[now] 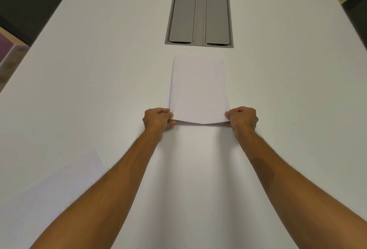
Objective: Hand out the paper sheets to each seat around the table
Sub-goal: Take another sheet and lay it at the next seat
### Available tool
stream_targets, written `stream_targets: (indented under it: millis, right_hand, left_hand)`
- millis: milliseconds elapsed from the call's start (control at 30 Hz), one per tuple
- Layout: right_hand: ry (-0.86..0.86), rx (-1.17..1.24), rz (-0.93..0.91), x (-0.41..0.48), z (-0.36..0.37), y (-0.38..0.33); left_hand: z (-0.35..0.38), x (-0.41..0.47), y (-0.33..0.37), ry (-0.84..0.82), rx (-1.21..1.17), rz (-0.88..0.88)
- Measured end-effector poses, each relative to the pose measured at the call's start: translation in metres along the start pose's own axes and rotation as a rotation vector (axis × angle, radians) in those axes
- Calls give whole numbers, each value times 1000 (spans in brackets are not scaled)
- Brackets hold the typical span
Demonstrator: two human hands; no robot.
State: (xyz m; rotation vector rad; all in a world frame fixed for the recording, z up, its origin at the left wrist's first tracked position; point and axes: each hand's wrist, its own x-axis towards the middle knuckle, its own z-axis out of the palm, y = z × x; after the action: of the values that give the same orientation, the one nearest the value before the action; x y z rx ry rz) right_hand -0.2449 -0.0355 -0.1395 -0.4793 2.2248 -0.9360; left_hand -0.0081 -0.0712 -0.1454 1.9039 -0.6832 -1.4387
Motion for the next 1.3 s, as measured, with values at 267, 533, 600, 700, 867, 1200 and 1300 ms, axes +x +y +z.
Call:
stream_targets:
  millis: [267,533,600,700,867,1200,1300]
  right_hand:
    - [-58,71,15,1,-9,2]
    - [-125,330,32,-9,-23,7]
    - [-141,363,20,-13,-31,8]
    - [-153,378,2,-19,-44,12]
    - [-189,372,-52,-33,-72,21]
    - [-280,364,-123,-70,-143,50]
    - [-300,384,-147,-82,-166,58]
  left_hand:
    - [1,-9,-10,-41,-115,10]
    - [-4,-31,-23,-109,-189,73]
    - [-8,-40,-25,-138,-204,97]
    - [-13,-56,-28,-192,-213,121]
    - [-17,-84,-29,-197,-217,102]
    - [-30,-142,-37,-256,-195,128]
    - [-32,-162,-49,-286,-212,129]
